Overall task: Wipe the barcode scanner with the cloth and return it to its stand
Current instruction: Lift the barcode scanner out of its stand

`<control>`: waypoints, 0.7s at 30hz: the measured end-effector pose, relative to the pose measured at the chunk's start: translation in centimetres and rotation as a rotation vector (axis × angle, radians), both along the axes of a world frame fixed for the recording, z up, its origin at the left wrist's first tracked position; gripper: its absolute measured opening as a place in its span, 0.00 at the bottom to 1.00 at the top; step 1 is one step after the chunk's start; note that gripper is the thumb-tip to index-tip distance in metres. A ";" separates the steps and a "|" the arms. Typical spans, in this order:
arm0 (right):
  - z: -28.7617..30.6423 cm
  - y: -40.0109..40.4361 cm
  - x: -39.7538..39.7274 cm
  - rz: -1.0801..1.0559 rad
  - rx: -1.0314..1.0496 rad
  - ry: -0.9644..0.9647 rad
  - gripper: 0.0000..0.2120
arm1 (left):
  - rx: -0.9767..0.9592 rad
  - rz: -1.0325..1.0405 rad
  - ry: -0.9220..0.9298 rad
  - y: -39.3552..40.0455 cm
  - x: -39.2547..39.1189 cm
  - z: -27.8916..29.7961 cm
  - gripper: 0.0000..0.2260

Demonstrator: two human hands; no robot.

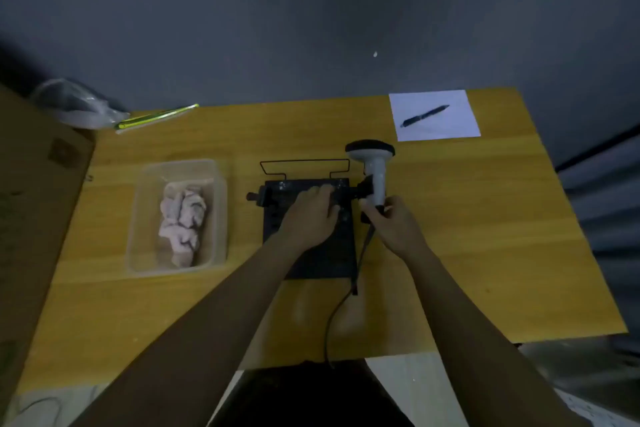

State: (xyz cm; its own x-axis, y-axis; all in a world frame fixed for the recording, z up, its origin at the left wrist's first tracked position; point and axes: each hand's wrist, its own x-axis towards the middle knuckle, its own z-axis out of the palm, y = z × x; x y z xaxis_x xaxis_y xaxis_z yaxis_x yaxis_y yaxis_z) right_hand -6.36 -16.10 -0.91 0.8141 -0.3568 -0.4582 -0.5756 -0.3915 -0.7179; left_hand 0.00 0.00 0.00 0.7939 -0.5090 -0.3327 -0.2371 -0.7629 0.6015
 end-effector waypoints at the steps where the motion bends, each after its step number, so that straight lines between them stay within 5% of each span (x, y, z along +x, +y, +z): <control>1: 0.0 0.1 0.2 0.048 -0.030 -0.010 0.23 | 0.011 -0.015 -0.005 -0.5 0.2 -0.3 0.21; 8: -2.3 -0.4 0.5 0.102 -0.058 -0.100 0.19 | 0.140 -0.163 -0.038 -3.8 2.7 -2.9 0.24; 13: -3.0 -0.6 0.8 0.109 0.085 -0.071 0.17 | 0.097 -0.231 -0.058 -5.6 3.8 -4.6 0.07; 21: -3.8 -0.8 0.8 0.102 0.202 -0.111 0.17 | 0.059 -0.216 0.012 -6.1 4.7 -5.9 0.03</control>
